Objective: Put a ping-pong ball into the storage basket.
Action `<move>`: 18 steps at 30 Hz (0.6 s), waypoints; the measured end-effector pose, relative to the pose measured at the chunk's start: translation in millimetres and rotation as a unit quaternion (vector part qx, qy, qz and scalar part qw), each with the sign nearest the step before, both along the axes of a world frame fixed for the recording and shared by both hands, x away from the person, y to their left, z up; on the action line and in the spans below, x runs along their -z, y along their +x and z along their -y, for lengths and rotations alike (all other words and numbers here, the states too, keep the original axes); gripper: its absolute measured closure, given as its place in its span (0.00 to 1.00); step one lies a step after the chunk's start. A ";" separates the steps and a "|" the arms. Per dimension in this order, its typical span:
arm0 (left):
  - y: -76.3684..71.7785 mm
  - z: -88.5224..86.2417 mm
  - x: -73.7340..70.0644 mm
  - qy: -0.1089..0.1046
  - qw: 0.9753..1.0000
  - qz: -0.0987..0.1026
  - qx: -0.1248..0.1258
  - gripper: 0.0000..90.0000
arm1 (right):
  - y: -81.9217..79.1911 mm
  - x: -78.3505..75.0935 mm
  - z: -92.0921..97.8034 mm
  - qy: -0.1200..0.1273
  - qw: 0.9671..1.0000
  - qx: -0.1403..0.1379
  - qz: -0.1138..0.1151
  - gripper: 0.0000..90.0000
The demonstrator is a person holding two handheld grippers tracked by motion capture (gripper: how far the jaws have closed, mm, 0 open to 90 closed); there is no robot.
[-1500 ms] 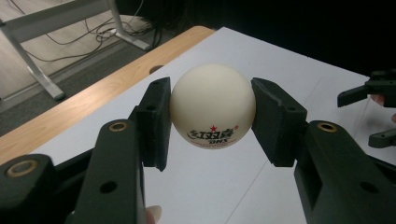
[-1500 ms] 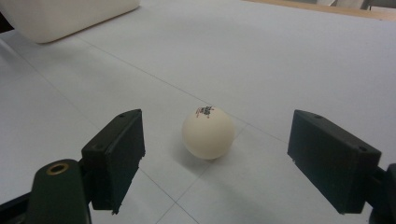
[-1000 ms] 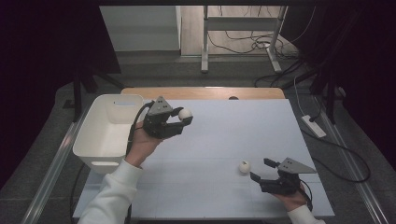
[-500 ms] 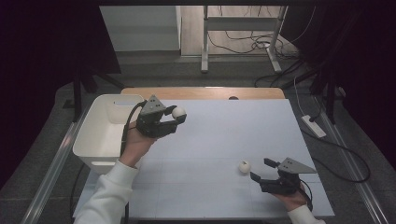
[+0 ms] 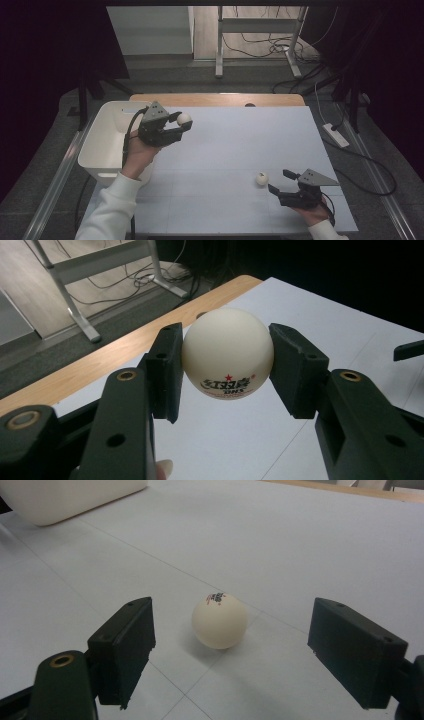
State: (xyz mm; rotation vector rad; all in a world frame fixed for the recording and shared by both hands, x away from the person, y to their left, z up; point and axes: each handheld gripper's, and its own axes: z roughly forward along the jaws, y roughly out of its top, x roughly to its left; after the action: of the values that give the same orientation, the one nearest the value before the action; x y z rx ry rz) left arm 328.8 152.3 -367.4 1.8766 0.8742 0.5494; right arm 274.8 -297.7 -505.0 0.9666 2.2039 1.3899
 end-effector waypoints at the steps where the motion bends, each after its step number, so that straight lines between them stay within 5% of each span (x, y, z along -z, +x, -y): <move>1: 0.3 -1.8 0.0 -0.001 1.000 0.000 -0.002 0.57 | 0.0 0.1 -0.1 0.000 1.000 0.000 0.000 0.21; 18: 2.2 -25.5 -1.7 -0.008 0.999 -0.002 -0.031 0.57 | 0.1 0.1 0.0 -0.001 1.000 0.000 0.000 0.21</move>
State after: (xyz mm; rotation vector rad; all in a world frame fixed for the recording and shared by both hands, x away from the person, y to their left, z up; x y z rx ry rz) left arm 331.0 177.8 -365.7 1.8429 0.9399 0.5748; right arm 274.9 -297.8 -505.1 0.9672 2.2039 1.3876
